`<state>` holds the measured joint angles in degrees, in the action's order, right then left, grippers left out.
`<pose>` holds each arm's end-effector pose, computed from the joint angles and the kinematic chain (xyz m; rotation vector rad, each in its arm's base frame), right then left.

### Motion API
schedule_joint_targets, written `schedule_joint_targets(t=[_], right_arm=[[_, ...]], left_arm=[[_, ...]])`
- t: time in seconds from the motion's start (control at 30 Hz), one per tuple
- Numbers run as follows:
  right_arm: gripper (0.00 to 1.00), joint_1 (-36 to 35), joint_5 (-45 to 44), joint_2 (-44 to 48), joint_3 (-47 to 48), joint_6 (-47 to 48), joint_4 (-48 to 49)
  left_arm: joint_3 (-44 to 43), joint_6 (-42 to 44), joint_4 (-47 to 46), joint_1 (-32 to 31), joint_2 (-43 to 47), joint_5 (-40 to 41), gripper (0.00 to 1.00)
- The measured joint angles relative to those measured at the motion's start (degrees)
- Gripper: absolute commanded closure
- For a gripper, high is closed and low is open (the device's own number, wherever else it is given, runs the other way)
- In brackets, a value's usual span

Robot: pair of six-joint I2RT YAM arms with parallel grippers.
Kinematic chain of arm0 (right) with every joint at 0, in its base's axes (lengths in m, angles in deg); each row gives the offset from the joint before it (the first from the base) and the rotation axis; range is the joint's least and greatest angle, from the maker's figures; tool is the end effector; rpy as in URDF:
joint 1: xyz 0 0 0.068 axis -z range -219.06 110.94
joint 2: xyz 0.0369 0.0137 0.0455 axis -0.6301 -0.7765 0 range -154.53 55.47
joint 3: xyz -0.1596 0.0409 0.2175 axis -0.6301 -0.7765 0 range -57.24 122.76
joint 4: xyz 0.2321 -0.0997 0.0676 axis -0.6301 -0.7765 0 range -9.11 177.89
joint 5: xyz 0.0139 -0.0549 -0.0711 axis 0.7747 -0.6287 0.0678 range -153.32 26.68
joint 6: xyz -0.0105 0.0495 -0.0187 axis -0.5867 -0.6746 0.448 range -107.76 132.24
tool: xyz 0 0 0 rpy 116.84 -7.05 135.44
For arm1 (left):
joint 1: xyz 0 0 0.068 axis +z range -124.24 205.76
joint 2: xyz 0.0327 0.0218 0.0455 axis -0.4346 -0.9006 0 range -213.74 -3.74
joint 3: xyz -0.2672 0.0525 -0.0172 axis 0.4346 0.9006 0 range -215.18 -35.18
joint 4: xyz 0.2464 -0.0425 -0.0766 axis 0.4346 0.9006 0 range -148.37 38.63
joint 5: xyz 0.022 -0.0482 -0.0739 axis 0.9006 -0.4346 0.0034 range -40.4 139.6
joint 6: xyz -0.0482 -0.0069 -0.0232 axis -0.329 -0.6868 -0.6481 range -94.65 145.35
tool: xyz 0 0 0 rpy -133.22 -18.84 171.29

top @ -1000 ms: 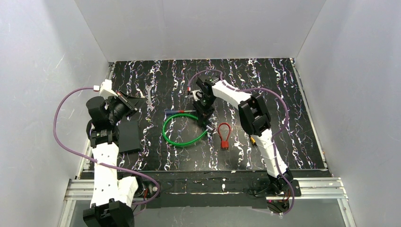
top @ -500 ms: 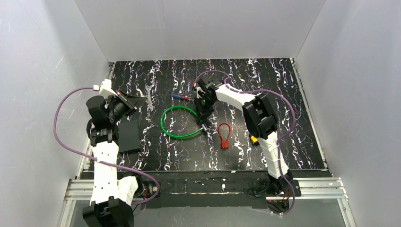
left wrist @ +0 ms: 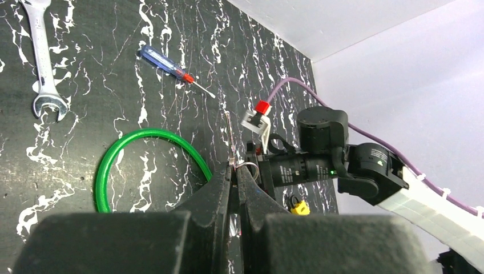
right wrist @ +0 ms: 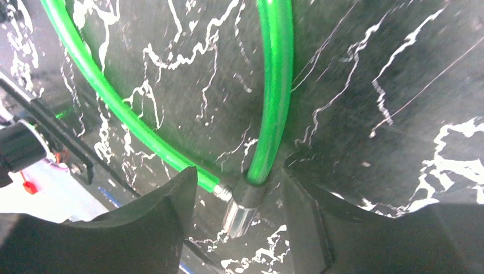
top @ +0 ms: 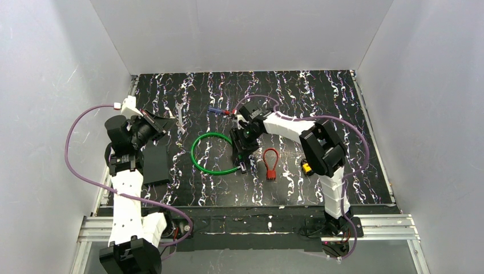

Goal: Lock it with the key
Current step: Place the lock at the center of the board, then place the key at the center of the board.

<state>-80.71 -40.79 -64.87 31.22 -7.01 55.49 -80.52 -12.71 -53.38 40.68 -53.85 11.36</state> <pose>0.3193 0.3023 0.1667 -0.6784 2.7610 0.8162 0.1993 0.0302 0.3383 -0.3161 1.7562 -0.8712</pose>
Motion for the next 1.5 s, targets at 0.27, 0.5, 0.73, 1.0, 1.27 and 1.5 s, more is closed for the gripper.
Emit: schedule_joint_targets(t=[0.27,0.5,0.73,1.0,1.27,1.5], right_arm=[[0.31,-0.74,5.16,6.12,-6.38,1.33,1.33],[0.26,-2.14,11.41,14.27,-12.98,2.47,4.02],[0.11,-0.92,11.87,19.67,-12.98,5.14,4.26],[0.02,14.73,11.58,31.54,-16.65,5.64,8.72],[0.02,19.47,9.09,44.28,-24.76,5.99,10.54],[0.02,20.96,9.01,46.05,-25.86,5.68,11.89]], left_arm=[[-0.02,5.14,2.01,-0.02,-3.13,-1.86,1.0],[-1.05,13.09,7.52,-0.55,-10.47,-4.24,1.0],[-5.4,24.33,14.47,-9.66,-16.22,-2.47,1.0],[-12.0,32.87,20.68,-23.06,-29.73,3.34,1.0],[-16.26,37.75,25.27,-30.34,-41.9,8.15,1.0],[-18.53,39.21,26.8,-33.94,-48.0,11.32,0.98]])
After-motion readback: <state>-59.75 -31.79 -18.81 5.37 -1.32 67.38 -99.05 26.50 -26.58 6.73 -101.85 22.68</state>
